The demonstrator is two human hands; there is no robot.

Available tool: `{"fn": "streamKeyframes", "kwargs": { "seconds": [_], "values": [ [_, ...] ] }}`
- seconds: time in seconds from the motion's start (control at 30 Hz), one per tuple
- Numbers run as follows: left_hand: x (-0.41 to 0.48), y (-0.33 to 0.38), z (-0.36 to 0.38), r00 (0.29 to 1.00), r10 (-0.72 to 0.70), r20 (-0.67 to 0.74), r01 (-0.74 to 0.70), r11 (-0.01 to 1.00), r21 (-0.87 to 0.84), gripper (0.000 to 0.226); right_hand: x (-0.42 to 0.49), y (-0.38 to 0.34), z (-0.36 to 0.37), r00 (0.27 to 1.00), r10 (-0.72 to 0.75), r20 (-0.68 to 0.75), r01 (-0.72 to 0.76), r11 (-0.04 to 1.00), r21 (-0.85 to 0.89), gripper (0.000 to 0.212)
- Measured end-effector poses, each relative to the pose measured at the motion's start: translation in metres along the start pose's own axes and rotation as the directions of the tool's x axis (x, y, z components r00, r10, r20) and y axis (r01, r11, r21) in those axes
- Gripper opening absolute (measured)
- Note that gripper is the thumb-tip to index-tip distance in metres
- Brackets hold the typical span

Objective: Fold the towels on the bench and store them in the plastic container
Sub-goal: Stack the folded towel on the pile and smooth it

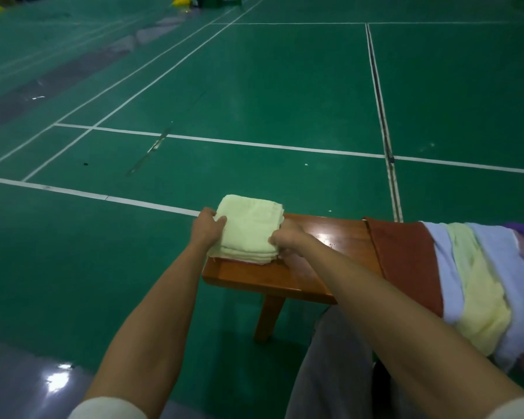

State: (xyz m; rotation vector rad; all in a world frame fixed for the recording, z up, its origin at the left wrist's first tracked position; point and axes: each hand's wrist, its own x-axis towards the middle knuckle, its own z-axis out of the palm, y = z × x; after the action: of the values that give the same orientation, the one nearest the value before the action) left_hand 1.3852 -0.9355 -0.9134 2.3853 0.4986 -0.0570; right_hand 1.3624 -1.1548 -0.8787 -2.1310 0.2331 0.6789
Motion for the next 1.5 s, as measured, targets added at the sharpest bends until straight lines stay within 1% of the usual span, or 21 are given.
{"fn": "streamKeyframes", "kwargs": {
  "seconds": [0.07,0.13,0.17,0.23,0.27,0.3,0.33,0.37,0.4,0.47,0.53,0.57,0.63,0.7,0.8,0.9,1.07,1.13,1.33,1.43,1.5],
  "values": [
    [0.001,0.005,-0.002,0.998,0.048,-0.027,-0.049,0.998,-0.040,0.040,0.004,-0.005,-0.001,1.000,-0.022,0.000,0.022,0.999,-0.032,0.035],
    [-0.001,0.010,-0.005,0.994,0.096,-0.046,-0.098,0.993,-0.059,0.035,0.008,-0.011,-0.001,0.996,-0.082,-0.044,0.077,0.992,-0.101,0.036],
    [-0.001,0.011,-0.006,0.993,0.112,-0.033,-0.113,0.993,-0.026,0.036,0.009,-0.013,-0.002,0.991,-0.111,-0.069,0.101,0.985,-0.138,0.034],
    [0.001,0.006,-0.007,0.993,0.109,0.044,-0.114,0.982,0.149,0.043,0.003,-0.018,-0.004,0.986,-0.154,-0.072,0.129,0.954,-0.272,0.021],
    [0.002,0.003,-0.007,0.994,0.079,0.081,-0.097,0.966,0.239,0.047,-0.003,-0.019,-0.004,0.985,-0.166,-0.053,0.135,0.918,-0.372,0.013],
    [0.002,0.001,-0.008,0.993,0.047,0.107,-0.076,0.955,0.286,0.051,-0.007,-0.020,-0.005,0.981,-0.190,-0.047,0.146,0.871,-0.470,0.008],
    [0.002,0.000,-0.010,0.993,0.026,0.118,-0.060,0.952,0.299,0.054,-0.010,-0.020,-0.004,0.967,-0.243,-0.073,0.162,0.813,-0.560,0.008],
    [0.001,0.000,-0.010,0.993,0.039,0.110,-0.072,0.945,0.318,0.057,-0.010,-0.019,-0.003,0.940,-0.320,-0.122,0.173,0.751,-0.637,0.009],
    [0.001,0.001,-0.010,0.991,0.093,0.100,-0.123,0.922,0.367,0.060,-0.009,-0.018,-0.001,0.901,-0.398,-0.171,0.179,0.701,-0.691,0.011],
    [0.001,0.004,-0.009,0.958,0.264,0.110,-0.284,0.825,0.489,0.062,-0.003,-0.019,0.007,0.824,-0.517,-0.232,0.198,0.646,-0.737,0.021],
    [0.003,0.009,-0.006,0.907,0.390,0.159,-0.409,0.724,0.556,0.057,0.008,-0.022,0.016,0.789,-0.574,-0.220,0.234,0.611,-0.756,0.036],
    [0.004,0.011,-0.003,0.887,0.419,0.196,-0.449,0.678,0.582,0.056,0.013,-0.023,0.021,0.796,-0.571,-0.198,0.236,0.596,-0.768,0.044],
    [0.006,0.015,0.006,0.859,0.444,0.257,-0.498,0.604,0.622,0.056,0.024,-0.023,0.030,0.850,-0.505,-0.151,0.207,0.584,-0.785,0.059],
    [0.006,0.016,0.017,0.846,0.445,0.296,-0.522,0.571,0.634,0.058,0.034,-0.022,0.037,0.902,-0.418,-0.108,0.186,0.603,-0.776,0.069],
    [0.008,0.006,0.031,0.856,0.408,0.316,-0.513,0.596,0.618,0.061,0.046,-0.017,0.047,0.921,-0.378,-0.095,0.177,0.623,-0.762,0.071],
    [0.012,-0.007,0.039,0.867,0.407,0.288,-0.496,0.649,0.576,0.061,0.058,-0.007,0.053,0.932,-0.349,-0.096,0.169,0.654,-0.737,0.074],
    [0.016,-0.021,0.046,0.857,0.466,0.221,-0.511,0.707,0.490,0.062,0.075,0.007,0.058,0.899,-0.424,-0.114,0.228,0.672,-0.704,0.078],
    [0.020,-0.023,0.048,0.855,0.468,0.224,-0.514,0.708,0.484,0.062,0.080,0.009,0.058,0.892,-0.436,-0.115,0.241,0.677,-0.696,0.080],
    [0.027,-0.023,0.048,0.848,0.466,0.253,-0.529,0.709,0.467,0.062,0.082,0.013,0.061,0.904,-0.408,-0.130,0.227,0.714,-0.662,0.079],
    [0.024,-0.017,0.044,0.856,0.435,0.279,-0.516,0.693,0.503,0.062,0.079,0.010,0.060,0.913,-0.392,-0.117,0.217,0.706,-0.674,0.078],
    [0.023,-0.009,0.040,0.861,0.404,0.308,-0.507,0.657,0.558,0.062,0.075,0.009,0.060,0.920,-0.374,-0.119,0.202,0.710,-0.675,0.076]
  ]
}}
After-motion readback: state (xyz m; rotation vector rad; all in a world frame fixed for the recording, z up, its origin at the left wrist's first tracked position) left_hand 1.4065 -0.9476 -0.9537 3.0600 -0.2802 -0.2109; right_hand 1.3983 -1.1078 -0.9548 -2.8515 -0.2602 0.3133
